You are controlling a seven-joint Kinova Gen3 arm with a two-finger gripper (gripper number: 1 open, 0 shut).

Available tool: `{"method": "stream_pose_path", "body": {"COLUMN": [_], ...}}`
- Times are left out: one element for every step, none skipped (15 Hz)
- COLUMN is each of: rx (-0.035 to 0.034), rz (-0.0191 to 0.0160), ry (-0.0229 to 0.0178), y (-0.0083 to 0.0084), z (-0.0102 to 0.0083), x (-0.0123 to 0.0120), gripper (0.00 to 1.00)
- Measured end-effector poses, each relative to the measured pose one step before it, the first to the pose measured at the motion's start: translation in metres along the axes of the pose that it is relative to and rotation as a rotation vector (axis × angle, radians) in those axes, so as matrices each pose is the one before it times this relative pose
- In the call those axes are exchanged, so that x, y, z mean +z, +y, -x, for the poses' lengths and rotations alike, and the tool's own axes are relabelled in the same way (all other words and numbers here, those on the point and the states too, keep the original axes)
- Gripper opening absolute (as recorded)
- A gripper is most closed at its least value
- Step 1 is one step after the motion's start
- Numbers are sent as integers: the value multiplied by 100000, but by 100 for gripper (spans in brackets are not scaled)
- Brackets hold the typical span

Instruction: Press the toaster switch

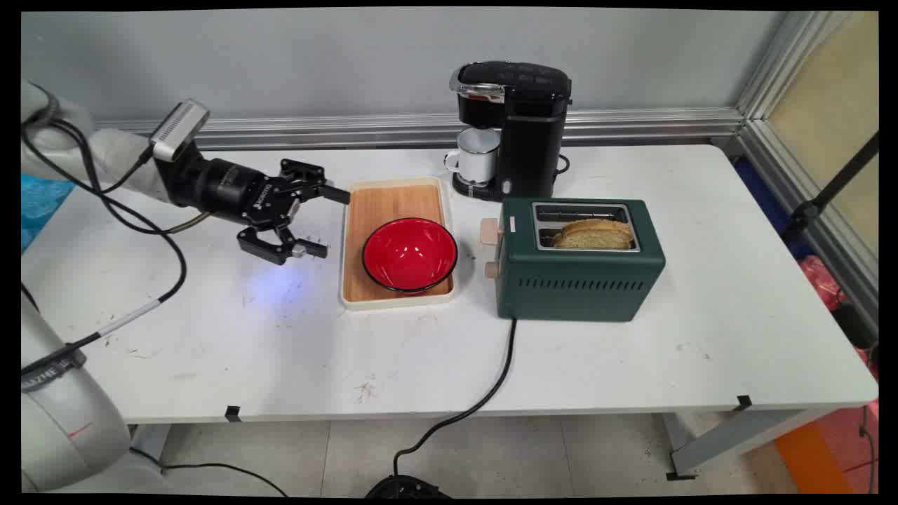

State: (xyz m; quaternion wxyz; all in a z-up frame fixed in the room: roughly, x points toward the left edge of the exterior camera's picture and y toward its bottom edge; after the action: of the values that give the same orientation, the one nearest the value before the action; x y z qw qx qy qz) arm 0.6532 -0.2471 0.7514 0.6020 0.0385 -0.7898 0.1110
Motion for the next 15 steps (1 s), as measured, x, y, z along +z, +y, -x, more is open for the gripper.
{"method": "stream_pose_path", "body": {"rx": [-37,118,154,197,141,98,63,47,20,36,12,-87,-189,-249,-266], "rz": [43,68,-39,-61,-129,-89,-197,-281,-174,-275,-371,-364,-270,-267,-403], "ry": [394,500,893,1029,918,1050,1007,778,552,766,785,770,605,536,332], "y": [-100,-87,-120,-139,-108,-119,-133,-118,-87,-137,-181,-183,-162,-185,-198], "z": [-396,-390,-535,-562,-470,-530,-502,-387,-253,-359,-360,-303,-209,-146,-68], "x": [580,532,716,760,637,765,744,603,405,590,674,656,569,662,639], "gripper": [100,100,100,100,0,0,0,0,0,0,0,0,0,0,0]}}
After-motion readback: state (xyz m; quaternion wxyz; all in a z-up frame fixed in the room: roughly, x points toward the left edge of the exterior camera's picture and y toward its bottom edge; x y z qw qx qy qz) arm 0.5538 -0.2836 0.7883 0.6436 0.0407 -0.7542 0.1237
